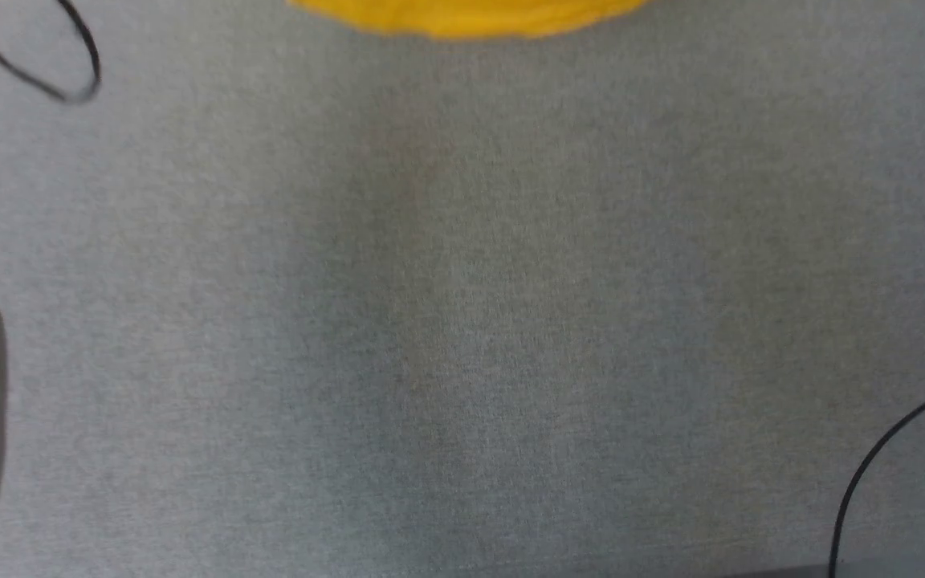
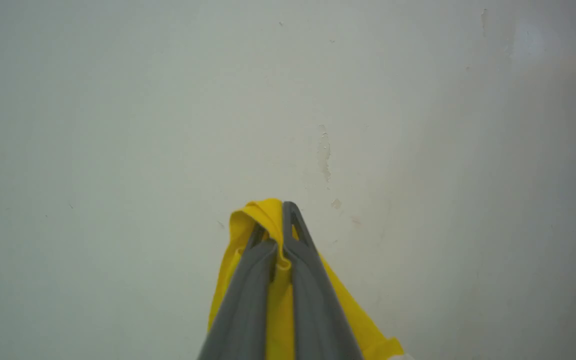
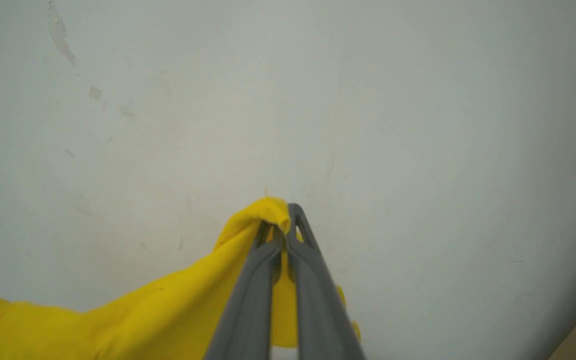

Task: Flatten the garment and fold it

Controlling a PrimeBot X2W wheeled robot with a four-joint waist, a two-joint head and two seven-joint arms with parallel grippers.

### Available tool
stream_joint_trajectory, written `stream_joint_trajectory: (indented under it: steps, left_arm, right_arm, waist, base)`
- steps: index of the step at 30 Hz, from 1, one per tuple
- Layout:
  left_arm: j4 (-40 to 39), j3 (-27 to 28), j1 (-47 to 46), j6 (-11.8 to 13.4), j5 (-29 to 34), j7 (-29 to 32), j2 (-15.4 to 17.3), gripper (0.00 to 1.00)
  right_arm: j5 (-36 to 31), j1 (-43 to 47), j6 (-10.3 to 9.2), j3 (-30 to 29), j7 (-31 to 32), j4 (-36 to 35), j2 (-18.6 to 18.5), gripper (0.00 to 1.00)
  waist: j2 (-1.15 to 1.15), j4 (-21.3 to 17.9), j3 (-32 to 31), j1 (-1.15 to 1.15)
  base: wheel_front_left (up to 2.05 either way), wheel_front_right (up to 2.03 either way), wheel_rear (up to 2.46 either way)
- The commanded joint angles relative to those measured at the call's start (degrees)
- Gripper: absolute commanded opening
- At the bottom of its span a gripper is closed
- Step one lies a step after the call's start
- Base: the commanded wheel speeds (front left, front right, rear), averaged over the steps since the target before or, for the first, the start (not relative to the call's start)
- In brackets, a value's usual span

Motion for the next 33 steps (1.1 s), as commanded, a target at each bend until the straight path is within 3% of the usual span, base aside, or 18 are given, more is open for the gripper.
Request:
stream_joint_trajectory:
  steps: [1,11,19,26,33]
  left_arm:
    - [0.30,0.34,-1.25,0.22,0.52,-0.80,-0.03,0.00]
    - [4.07,1.84,-12.51,-1.37,-0.06,-8.33,-1.55,0.00]
    - [6.01,2.60,-18.87,-2.72,-0.24,-16.23,-3.24,0.00]
    - [5.83,3.55,-23.88,-5.10,-0.68,-21.21,-4.11,0.00]
    - [6.06,4.10,-21.78,-9.39,-1.11,-22.45,-3.05,0.00]
  right_arm:
    - [-0.61,-1.14,-0.05,-0.30,-0.76,0.39,0.38,0.00]
    - [-6.98,-11.52,-0.05,-3.66,-9.89,4.75,0.97,0.00]
    - [-6.20,-16.28,-0.05,-2.02,-16.71,6.60,1.00,0.00]
    - [-7.81,-20.28,-0.05,-0.83,-23.95,5.13,1.01,0.00]
    - [-10.69,-20.20,-0.05,-0.18,-24.73,6.40,1.01,0.00]
  waist:
    - [0.00,-1.35,6.56,-0.01]
    - [0.00,-1.74,18.05,-0.01]
    - [0.00,-1.70,24.21,-0.01]
    - [0.00,-1.13,28.69,-0.01]
    - [0.00,0.43,33.91,-0.01]
  base:
    - [0.00,0.00,0.00]
    - [0.00,0.00,0.00]
    - [0.00,0.00,0.00]
    - [0.00,0.00,0.00]
    - [0.00,0.00,0.00]
